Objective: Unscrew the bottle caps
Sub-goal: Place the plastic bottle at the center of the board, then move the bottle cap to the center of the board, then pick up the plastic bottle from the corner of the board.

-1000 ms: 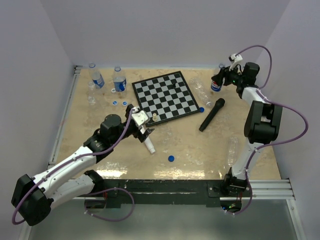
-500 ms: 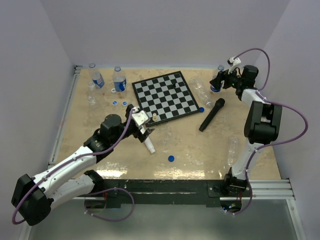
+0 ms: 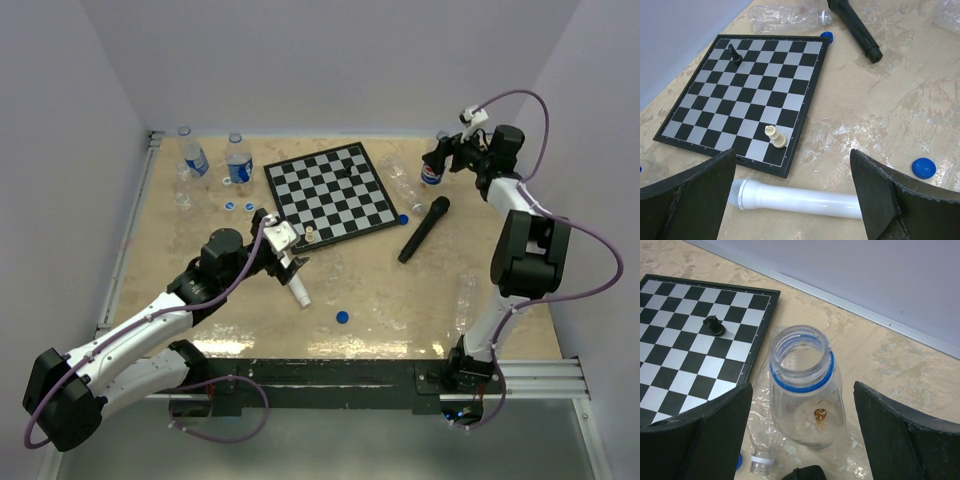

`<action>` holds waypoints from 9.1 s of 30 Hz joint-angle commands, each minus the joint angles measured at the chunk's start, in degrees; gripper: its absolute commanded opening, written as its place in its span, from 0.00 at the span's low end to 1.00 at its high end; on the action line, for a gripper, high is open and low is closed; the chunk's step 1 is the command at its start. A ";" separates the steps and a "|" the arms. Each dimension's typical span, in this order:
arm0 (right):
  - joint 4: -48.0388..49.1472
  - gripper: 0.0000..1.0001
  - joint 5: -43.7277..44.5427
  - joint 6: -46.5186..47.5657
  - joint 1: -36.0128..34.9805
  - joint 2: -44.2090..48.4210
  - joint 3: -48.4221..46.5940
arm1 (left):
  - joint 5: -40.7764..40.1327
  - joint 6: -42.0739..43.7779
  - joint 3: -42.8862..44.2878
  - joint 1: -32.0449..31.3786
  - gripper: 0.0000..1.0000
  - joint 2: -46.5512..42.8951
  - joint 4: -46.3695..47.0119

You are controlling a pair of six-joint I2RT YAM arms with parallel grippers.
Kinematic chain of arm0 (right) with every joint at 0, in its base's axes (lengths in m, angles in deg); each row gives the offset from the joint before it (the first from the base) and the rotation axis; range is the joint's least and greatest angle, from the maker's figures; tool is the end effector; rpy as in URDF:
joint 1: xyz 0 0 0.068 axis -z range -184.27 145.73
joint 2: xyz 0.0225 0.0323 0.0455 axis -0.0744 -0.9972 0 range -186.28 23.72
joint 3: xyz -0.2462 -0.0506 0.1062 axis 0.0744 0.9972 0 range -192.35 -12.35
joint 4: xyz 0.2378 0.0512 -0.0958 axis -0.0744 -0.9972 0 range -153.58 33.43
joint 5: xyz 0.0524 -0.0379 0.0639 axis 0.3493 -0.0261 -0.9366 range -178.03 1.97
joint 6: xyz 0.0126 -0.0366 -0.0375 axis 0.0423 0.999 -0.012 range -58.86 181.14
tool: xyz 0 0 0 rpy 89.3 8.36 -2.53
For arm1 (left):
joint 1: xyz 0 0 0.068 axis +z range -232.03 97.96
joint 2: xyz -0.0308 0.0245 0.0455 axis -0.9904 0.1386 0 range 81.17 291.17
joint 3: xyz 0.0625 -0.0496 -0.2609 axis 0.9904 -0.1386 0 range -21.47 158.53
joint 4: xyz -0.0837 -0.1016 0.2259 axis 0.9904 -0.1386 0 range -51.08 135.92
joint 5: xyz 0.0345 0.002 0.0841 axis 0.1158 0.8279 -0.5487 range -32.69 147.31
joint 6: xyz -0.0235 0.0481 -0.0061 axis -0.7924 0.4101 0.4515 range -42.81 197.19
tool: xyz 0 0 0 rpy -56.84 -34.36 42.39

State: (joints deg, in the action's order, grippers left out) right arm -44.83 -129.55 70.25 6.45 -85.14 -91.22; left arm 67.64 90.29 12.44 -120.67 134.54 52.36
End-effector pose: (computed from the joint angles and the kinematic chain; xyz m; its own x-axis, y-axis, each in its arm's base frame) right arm 0.4398 -0.0593 0.2614 -0.2279 -0.0775 -0.9706 -0.5220 0.8512 0.0546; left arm 0.1676 -0.1421 0.2758 -0.0013 0.2865 -0.9581 0.7710 0.6104 0.1815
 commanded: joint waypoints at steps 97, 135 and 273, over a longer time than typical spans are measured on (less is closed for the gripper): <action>-38.20 0.63 17.34 55.41 -61.43 16.66 30.88 | -31.95 2.89 -2.09 0.31 1.00 -17.42 4.29; -48.21 0.15 13.39 54.52 -34.49 27.46 28.69 | -29.23 2.02 -2.10 0.31 1.00 -19.53 3.93; -54.22 0.11 8.81 58.14 -21.85 38.28 19.71 | 2.14 -27.12 3.53 1.89 1.00 -10.83 -0.91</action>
State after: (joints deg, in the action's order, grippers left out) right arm -98.29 -117.38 120.84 -7.08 -48.27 -73.04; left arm 60.99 76.96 13.03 -119.79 121.38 50.87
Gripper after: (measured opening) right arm 0.471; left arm 0.997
